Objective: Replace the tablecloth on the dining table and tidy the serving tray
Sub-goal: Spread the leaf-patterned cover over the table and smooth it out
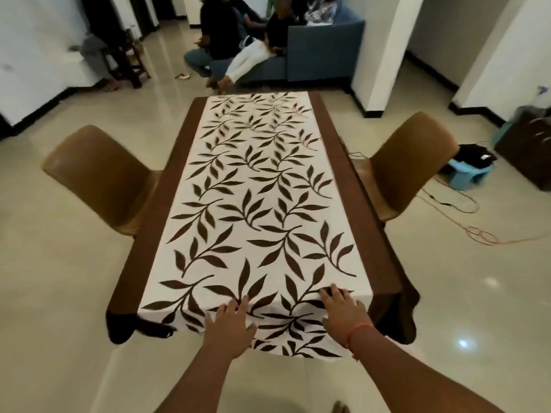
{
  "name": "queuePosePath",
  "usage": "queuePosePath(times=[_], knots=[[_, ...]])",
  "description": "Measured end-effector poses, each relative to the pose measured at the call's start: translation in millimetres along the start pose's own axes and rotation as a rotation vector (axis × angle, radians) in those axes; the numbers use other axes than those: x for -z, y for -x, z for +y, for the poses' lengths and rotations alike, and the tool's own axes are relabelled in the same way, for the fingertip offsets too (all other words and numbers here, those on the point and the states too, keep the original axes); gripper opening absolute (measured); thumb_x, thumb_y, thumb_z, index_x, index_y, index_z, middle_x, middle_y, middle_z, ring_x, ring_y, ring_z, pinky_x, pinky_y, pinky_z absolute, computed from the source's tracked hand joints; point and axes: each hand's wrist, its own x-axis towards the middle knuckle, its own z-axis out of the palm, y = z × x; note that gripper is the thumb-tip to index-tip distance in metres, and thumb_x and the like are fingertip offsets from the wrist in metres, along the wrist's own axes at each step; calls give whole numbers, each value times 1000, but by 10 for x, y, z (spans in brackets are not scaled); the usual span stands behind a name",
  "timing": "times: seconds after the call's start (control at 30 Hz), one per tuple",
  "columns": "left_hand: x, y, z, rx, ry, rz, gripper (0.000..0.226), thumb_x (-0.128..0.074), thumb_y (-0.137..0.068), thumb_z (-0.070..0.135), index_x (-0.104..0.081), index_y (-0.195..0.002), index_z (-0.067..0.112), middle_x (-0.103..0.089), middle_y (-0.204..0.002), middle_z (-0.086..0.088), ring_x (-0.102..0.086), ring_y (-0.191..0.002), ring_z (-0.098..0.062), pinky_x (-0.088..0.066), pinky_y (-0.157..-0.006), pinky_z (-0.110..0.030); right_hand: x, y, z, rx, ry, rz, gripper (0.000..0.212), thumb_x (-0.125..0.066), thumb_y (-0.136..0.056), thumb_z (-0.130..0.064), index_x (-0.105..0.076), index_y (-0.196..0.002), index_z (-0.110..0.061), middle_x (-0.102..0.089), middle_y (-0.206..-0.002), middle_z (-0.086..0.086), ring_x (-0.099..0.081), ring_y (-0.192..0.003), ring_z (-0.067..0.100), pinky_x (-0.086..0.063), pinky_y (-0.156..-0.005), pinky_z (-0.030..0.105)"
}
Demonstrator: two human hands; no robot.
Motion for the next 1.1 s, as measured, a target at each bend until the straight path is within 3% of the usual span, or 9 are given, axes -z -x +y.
queuePosePath(times=[0.17, 0.33, 0.6, 0.9, 1.1], knots=[[228, -17, 247, -95, -54, 78, 81, -23, -92, 72, 7, -156, 34, -4, -166, -1, -9, -151, -27, -10, -118, -60, 265, 110, 86, -36, -3, 3, 71, -40, -101, -37, 0, -159, -26, 8, -167, 4, 0, -153, 31, -11, -120, 54], [486, -144, 647, -124, -35, 90, 80, -20, -92, 73, 7, -156, 35, 2, -166, -2, -4, -152, -26, -7, -118, -60, 486, 58, 385, -48, -36, 46, 70, -40, -99, -46, -6, -158, -26, 5, -167, 5, -3, -152, 32, -11, -120, 57], [469, -550, 1305, -91, -21, 85, 78, -23, -94, 70, 1, -157, 33, -1, -166, -3, -7, -151, -28, -9, -118, -59, 635, -427, 1232, -55, -37, 28, 69, -41, -100, -43, -8, -158, -24, 0, -167, 6, -9, -152, 34, -14, -120, 56], [172, -1113, 2848, 116, 4, 34, 75, -30, -93, 67, -11, -157, 32, -9, -165, -5, -12, -150, -29, -22, -117, -56, 827, -1366, 2470, 303, 86, -45, 66, -41, -102, -42, -9, -158, -27, 1, -167, 3, -4, -153, 32, -12, -121, 55], [30, -875, 3471, 269, 79, -47, 69, -32, -95, 63, -15, -155, 35, -5, -165, -2, -10, -151, -27, -22, -118, -54, 1061, -1564, 2742, 536, 192, -62, 61, -45, -101, -33, -20, -156, -22, -7, -166, 10, -8, -152, 35, -16, -120, 55]])
